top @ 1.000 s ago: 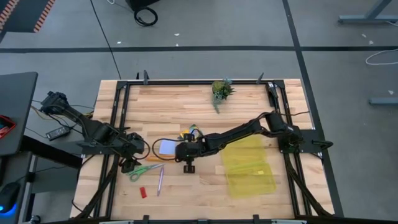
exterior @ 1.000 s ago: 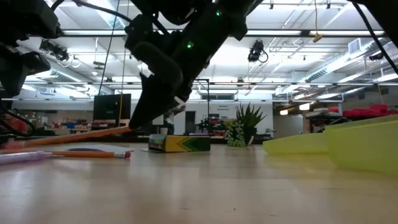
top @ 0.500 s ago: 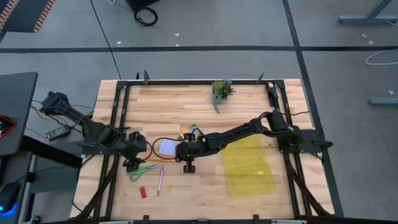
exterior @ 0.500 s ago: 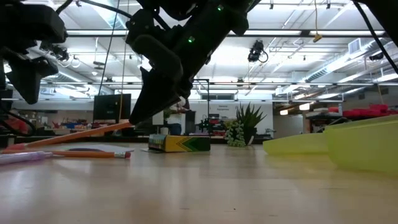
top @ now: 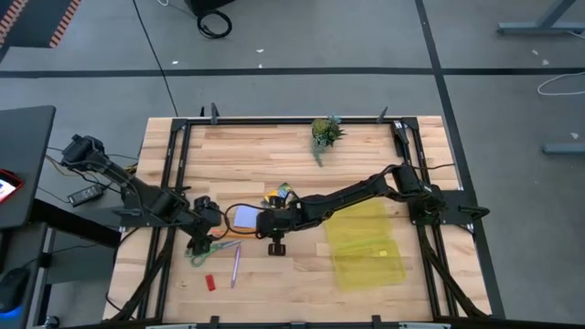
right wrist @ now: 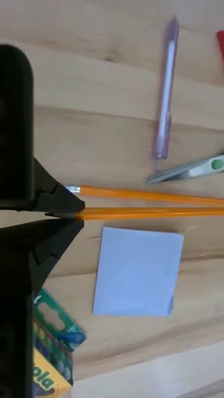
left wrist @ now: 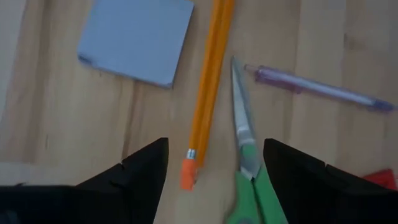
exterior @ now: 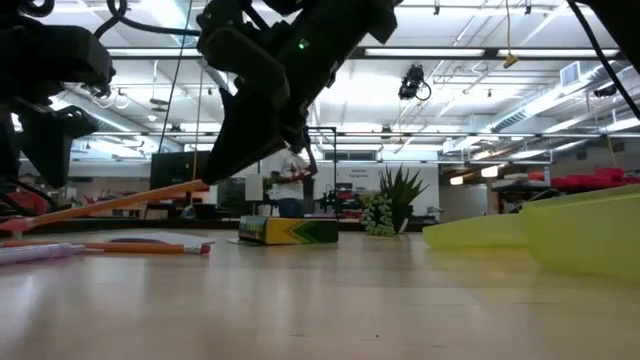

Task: Pack school essentials
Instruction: Put the top orange pencil into the yellow supply box

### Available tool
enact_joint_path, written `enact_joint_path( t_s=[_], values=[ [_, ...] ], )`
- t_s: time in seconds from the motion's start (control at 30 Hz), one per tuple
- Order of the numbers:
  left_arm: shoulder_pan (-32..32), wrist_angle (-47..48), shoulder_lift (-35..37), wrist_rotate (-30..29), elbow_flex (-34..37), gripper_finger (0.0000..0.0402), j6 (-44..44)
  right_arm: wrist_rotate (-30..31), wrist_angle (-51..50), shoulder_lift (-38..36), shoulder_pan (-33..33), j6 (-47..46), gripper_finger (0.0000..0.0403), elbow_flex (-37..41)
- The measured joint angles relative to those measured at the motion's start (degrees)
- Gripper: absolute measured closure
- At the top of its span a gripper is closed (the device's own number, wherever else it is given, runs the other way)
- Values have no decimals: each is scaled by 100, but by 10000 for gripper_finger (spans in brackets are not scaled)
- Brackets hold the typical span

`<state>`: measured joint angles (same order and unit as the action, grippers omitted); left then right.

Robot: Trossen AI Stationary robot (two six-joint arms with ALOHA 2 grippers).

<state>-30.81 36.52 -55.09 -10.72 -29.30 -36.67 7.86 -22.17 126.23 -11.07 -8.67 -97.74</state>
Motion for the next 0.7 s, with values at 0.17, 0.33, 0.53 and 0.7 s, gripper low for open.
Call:
enact_joint_path(
  t_s=[0.17, 0.33, 0.53, 0.7],
  values=[
    [0, -203, -2, 96, -1, 153, -3, -22, -596, 0, 0, 181, 378, -322],
    [0, -96, 0, 151, -132, 168, 0, -186, -1167, -1, 0, 310, 378, -622],
    [0, 218, -4, 149, -325, 175, 142, -374, -1593, -268, -11, 377, 378, -699],
    [0, 327, 0, 144, -372, 174, 201, -363, -2019, -643, -11, 403, 378, -696]
  ],
)
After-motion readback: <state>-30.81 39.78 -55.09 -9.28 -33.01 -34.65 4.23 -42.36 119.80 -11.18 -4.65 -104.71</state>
